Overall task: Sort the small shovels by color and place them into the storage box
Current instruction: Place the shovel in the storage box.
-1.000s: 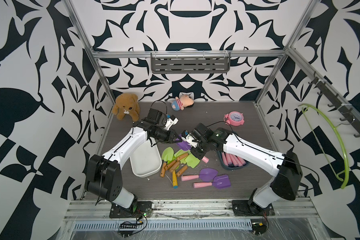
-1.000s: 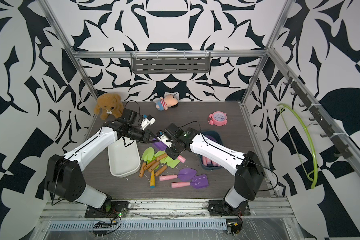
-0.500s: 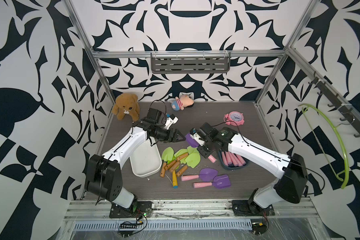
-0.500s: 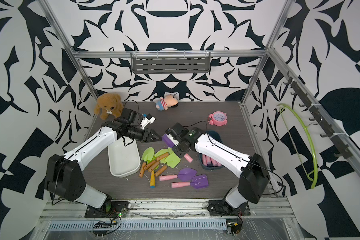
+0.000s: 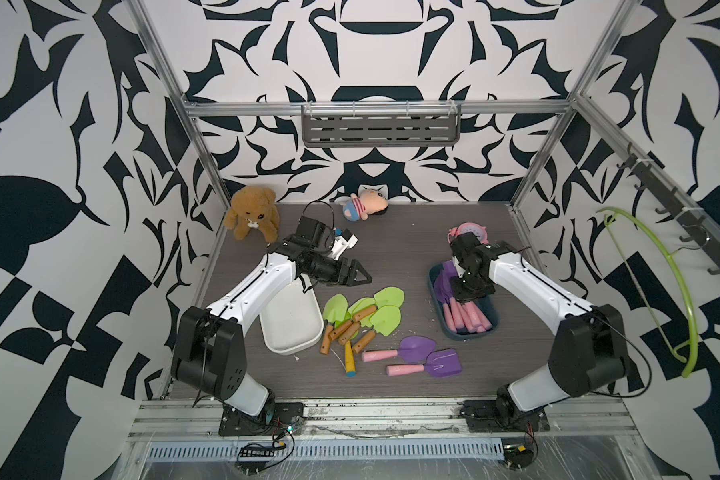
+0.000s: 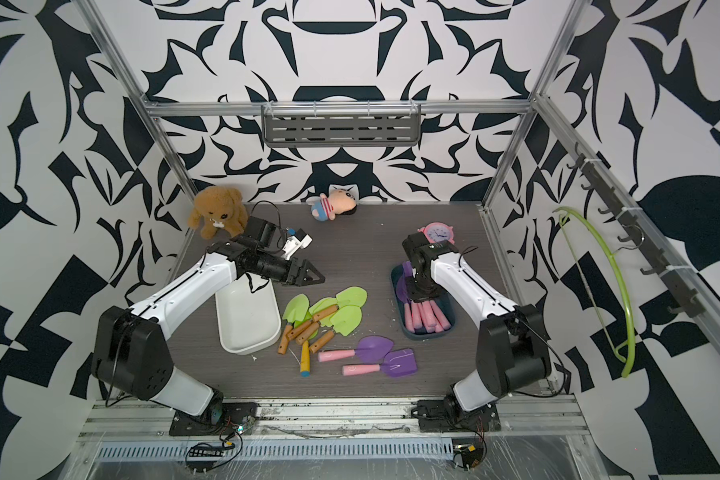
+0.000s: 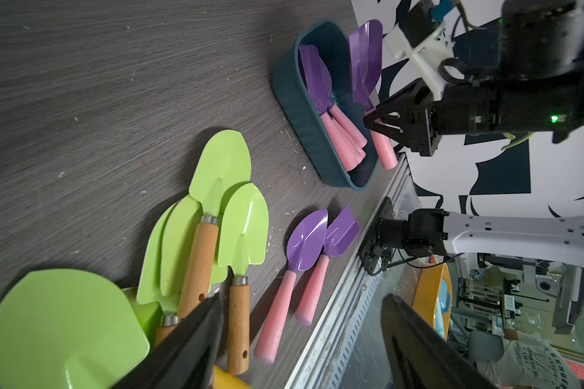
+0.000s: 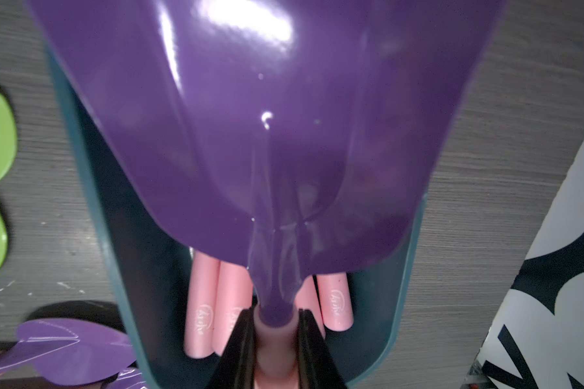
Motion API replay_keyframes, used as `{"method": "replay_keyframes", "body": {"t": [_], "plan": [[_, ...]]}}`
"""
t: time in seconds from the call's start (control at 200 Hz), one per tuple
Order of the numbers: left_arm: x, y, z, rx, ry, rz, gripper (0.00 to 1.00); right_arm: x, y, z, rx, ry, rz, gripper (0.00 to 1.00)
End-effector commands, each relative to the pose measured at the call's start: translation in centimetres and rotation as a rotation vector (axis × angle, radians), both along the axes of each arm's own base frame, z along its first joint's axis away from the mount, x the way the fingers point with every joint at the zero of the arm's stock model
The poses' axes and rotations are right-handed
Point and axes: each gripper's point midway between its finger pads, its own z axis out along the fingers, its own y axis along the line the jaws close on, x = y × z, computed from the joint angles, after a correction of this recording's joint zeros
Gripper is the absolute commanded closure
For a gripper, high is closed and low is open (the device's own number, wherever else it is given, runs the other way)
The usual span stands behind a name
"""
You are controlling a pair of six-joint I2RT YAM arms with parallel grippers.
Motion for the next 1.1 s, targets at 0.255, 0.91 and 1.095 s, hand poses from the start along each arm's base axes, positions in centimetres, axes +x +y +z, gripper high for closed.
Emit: {"method": "replay_keyframes", "body": {"t": [0.255,0.91,1.095], "plan": [[-0.1,0.2,-1.3,0.029,0.011,-0.019,0.19,1.4,-1.5,-2.4,-0.007,0.046,-0.003,0.88],[0.2,0.1,-2.1,0.052,0.017,-0.029,0.20,1.8,-1.3,-1.8,0.021,0.033,0.008,0.66],[0.0,0.8,-2.7,0.105,-0.065,-0.078,0.23,1.8,0.2,2.7,0.118,-0.107,-0.010,0.66]]}}
